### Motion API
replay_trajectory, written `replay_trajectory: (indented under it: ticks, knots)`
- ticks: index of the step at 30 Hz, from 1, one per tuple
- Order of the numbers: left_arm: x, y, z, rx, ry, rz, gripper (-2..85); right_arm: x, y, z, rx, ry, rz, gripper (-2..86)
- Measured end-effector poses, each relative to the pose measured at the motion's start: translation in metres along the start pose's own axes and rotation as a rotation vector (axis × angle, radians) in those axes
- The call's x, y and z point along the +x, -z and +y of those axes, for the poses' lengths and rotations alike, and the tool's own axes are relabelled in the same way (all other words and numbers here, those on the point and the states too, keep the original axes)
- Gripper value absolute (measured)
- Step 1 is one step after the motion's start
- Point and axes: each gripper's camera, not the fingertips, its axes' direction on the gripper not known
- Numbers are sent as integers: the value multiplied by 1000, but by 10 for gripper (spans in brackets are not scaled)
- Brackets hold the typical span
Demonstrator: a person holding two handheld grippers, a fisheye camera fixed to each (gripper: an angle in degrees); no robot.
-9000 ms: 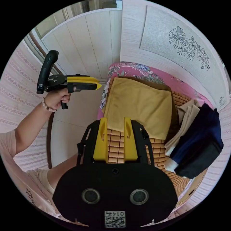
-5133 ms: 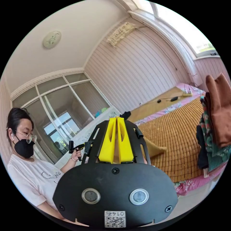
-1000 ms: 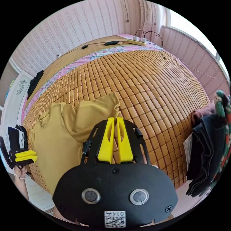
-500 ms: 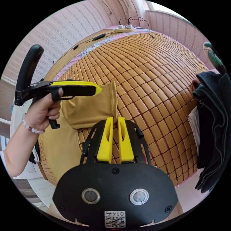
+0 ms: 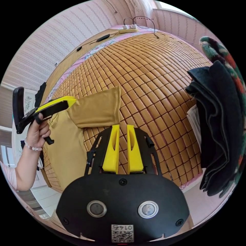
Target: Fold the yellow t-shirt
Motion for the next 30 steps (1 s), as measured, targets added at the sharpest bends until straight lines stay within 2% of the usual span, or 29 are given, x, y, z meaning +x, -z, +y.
replay_trajectory:
  ticks: [4,9,12,17,22,23,24,26,30]
  knots:
    - [-49,87,106,37,208,-73,44,-61,-3,-3,3,197,3,34]
    - [-126,212,289,86,638,-289,46,-230,-52,-11,-80,666,-203,30]
    - [-155,261,367,123,813,-351,46,-337,-87,-7,-150,884,-318,38]
    - [-180,307,437,208,942,-359,46,-491,-143,12,-191,1138,-293,64]
    - [-183,327,459,273,968,-269,47,-574,-210,14,-207,1134,-119,85]
    - [-181,333,461,290,968,-252,47,-582,-229,14,-250,1123,-64,78]
    - [-179,338,462,300,966,-238,48,-584,-229,14,-161,1118,-49,55]
    - [-174,348,464,316,965,-222,49,-585,-236,11,-168,1126,-33,13]
    - [-158,375,464,353,926,-199,49,-545,-203,-5,-121,1049,-285,3]
